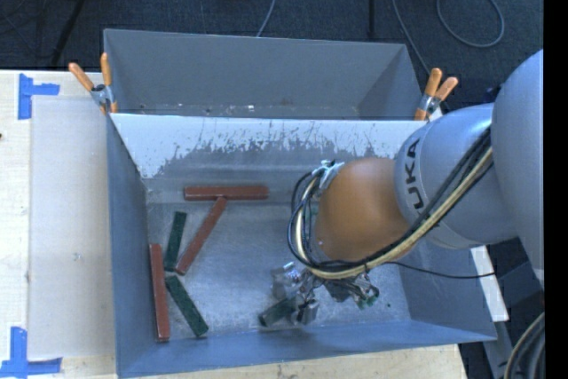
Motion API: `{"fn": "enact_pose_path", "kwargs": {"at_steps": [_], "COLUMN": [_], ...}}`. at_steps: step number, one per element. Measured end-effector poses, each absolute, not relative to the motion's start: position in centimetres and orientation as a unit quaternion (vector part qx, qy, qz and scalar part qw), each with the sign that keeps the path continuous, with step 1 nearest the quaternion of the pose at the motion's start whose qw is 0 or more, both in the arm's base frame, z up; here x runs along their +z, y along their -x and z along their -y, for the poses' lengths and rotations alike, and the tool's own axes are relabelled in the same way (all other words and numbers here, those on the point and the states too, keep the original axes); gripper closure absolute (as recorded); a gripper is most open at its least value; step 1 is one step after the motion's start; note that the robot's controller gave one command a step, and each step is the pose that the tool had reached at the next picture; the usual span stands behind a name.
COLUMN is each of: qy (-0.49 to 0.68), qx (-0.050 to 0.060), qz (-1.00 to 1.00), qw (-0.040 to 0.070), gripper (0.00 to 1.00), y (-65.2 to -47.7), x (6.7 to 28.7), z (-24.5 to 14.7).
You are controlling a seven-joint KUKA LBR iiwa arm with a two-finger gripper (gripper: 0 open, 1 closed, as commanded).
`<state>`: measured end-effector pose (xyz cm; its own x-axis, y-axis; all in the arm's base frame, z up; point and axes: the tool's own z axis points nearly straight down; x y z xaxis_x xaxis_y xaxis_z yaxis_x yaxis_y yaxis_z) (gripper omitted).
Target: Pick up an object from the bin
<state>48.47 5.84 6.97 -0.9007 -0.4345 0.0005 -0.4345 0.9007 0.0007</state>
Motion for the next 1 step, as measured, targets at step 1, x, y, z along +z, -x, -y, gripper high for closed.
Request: {"fn": "enact_pose_path", "kwargs": {"at_steps": [1], "qy": [-0.234], "qx": [0.000], "qz": [0.972], "qw": [-0.005], "gripper": [1.00], "y": [-51.63], "x": [21.61], "z": [-6.40]}}
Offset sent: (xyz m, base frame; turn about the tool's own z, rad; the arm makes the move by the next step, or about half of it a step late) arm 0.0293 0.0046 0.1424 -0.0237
